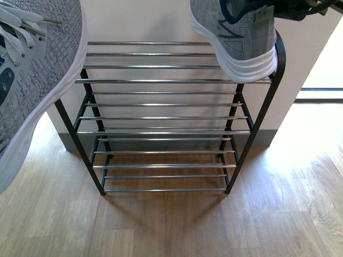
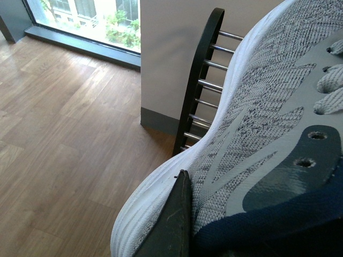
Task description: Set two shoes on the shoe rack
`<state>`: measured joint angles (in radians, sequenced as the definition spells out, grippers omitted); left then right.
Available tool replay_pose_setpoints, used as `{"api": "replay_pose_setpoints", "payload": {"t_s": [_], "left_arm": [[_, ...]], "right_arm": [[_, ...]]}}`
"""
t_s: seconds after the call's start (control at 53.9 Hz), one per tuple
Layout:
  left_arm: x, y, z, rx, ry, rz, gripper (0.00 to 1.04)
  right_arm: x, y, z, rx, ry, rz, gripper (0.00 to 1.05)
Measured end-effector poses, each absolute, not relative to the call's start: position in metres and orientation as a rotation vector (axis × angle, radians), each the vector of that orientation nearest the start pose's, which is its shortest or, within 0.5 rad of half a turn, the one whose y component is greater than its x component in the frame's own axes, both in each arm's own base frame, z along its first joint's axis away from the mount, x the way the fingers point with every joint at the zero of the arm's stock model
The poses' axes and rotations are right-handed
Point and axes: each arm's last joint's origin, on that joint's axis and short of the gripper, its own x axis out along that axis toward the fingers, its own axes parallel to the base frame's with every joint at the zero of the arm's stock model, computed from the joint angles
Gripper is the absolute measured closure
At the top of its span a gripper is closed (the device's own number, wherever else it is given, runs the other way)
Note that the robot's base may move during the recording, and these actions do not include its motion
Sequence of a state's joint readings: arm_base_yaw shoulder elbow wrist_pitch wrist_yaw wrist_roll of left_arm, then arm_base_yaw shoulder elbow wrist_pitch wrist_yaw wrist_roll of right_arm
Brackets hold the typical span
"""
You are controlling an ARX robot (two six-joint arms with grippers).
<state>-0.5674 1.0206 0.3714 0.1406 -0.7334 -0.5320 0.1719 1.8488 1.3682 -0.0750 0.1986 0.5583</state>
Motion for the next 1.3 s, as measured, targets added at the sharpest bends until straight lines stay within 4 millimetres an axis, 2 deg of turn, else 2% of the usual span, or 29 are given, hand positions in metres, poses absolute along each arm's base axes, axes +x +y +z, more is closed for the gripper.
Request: {"api": "replay_pose_setpoints", "payload": {"t_s": [0.13,0.353,0.78,0.966,1.225,1.3], "left_arm": [[0.172,-0.087,0.185,-0.215,0.348,0.262,1.03],[0.172,-0.087,0.185,-0.215,0.348,0.263,1.03],[0.172,-0.087,0.185,-0.215,0.348,0.262,1.03],[0.172,-0.087,0.185,-0.215,0.348,0.262,1.03],[0.172,-0.087,0.185,-0.215,0.348,0.263,1.03],[0.172,-0.087,0.185,-0.215,0.348,0.262,1.03]], "right_arm": [[0.431,0.063,0.234,0.45,0.561,-0.222,1.04],[0.461,0.046,0.213,0.448,0.603,-0.326,1.04],[0.493,0.029,0.203,0.436,0.585,-0.399,1.04],[0.496,0.026,0.2,0.425,0.598,-0.385,1.03],[0.497,0.024,0.203,0.415,0.563,-0.345,0.68],[0.489,0.025,0.207,0.421,0.553,-0.309,0.52]]}}
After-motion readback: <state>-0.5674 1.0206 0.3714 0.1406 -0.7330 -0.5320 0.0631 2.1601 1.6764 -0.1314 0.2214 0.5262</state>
